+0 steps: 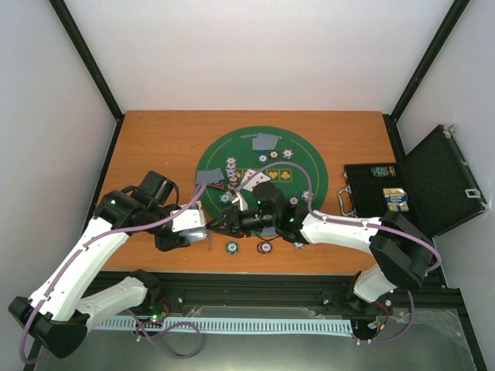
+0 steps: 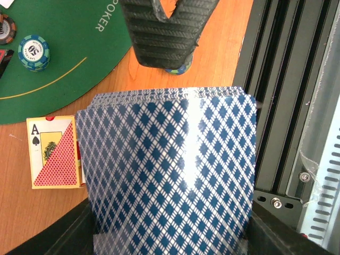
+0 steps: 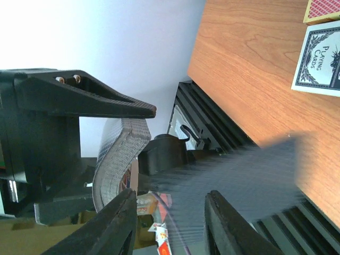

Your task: Distribute texas hold em gaming equipment

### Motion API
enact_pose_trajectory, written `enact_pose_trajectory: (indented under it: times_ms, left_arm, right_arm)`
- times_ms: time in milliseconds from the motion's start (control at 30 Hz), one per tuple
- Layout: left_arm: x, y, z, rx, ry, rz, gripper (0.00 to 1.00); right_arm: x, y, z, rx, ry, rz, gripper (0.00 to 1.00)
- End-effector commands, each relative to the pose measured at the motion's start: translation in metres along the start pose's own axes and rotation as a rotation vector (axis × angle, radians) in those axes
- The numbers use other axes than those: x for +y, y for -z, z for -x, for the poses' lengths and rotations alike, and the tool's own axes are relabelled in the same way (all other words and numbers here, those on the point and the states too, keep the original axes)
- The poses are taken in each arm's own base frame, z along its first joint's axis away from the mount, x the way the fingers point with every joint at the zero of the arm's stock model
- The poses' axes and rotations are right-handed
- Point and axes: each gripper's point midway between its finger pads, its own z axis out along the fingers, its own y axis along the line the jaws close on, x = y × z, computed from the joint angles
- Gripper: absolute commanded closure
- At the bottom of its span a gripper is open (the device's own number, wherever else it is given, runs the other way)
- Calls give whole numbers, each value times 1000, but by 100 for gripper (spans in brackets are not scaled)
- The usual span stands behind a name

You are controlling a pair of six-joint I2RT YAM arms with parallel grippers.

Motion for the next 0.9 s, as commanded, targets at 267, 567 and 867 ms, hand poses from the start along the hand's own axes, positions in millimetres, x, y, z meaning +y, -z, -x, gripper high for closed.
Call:
enact_pose_trajectory:
  times_ms: [267,567,867]
  left_arm:
    - [0,5,4,-21,-5,7,47]
    - [-1,5,3,-22,-4,7,47]
    - [-2,7,3,-19,-7,6,47]
  right_arm:
    - [21,2,4,-26,21,48,61]
    - [28,3,0,-14,46,85,30]
    - [19,18,-4,-36,50,38,24]
